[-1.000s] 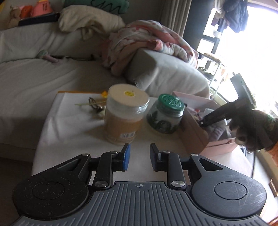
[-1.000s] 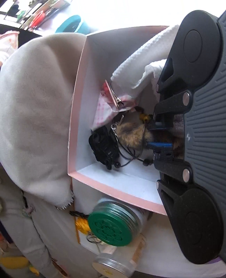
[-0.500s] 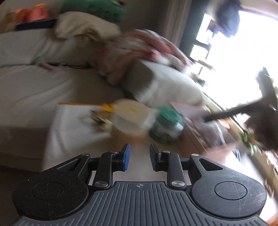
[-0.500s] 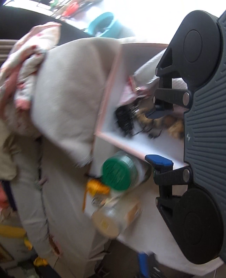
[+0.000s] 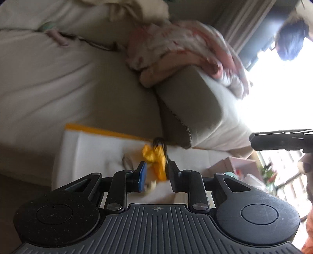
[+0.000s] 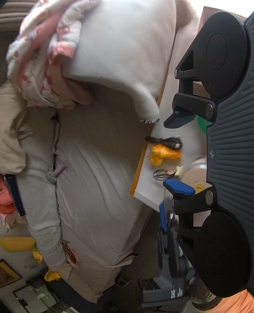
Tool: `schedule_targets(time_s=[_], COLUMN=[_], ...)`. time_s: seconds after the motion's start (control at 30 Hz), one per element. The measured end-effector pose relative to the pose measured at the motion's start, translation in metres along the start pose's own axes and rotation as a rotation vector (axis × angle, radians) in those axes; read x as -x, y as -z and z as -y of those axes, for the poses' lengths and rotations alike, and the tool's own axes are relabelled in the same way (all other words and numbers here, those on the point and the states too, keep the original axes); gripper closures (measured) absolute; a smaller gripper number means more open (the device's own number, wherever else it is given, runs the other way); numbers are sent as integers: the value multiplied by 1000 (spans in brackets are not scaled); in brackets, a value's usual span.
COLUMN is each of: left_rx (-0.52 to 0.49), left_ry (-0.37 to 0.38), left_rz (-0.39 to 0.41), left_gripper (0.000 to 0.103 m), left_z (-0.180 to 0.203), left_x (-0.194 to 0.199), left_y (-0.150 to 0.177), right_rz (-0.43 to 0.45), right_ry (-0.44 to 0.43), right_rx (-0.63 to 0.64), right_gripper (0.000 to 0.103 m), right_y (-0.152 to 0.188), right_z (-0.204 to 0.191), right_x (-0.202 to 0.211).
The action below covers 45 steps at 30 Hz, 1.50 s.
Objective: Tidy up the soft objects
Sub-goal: 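Move both grippers back toward the orange flower and black cable, then grasp the orange flower with the left gripper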
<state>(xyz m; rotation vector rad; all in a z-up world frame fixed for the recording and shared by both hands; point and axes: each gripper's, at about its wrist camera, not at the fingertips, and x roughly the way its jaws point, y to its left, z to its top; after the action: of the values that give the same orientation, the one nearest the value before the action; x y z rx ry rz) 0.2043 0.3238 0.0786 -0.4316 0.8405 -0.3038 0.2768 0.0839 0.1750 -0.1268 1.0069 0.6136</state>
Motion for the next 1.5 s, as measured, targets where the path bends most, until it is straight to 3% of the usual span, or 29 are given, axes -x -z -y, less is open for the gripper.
schedule_targets(time_s=[0.07,0.2,0.37,0.5,0.73,0.77,0.87,1.1,1.23,1.33,1.43,1.5], left_rx=[-68,-111,-183,-238,-263,-278,-224,-99,-27,55,90,98], left_ry=[-13,-44,-115,-183,-207,-207,-150,9,28,59,29,-14], left_rz=[-37,-141,-246,-275,-288,-285,-247,43,169,242,273,271], left_gripper=[76,76,76,75,75,81,88,91,91,91,91,91], left_z=[8,19,31,36,45,46,35,11,-4,-20,-31,-36], left_x=[-21,-63,-104,-121,-121,-121,-109,-17,32,60,75,76], left_y=[-11,-29,-26,-21,-17,-17,-14,-7,11,27,40,48], right_rz=[1,-4,-7,-22,-29,-30,-30,-80,-159,-206,-297,-373], right_ry=[2,20,33,26,3,1,1,-37,-90,-81,-95,-56], right_rx=[23,76,90,73,41,36,26,-6,-20,-19,-16,9], right_gripper=[45,45,45,45,45,45,47,53,53,53,53,53], right_y=[-2,4,10,14,21,21,19,5,-8,-16,-24,-27], right_z=[0,9,32,48,59,59,56,38,18,2,-14,-29], right_x=[-7,-17,-29,-39,-46,-46,-43,-48,-71,-92,-124,-150])
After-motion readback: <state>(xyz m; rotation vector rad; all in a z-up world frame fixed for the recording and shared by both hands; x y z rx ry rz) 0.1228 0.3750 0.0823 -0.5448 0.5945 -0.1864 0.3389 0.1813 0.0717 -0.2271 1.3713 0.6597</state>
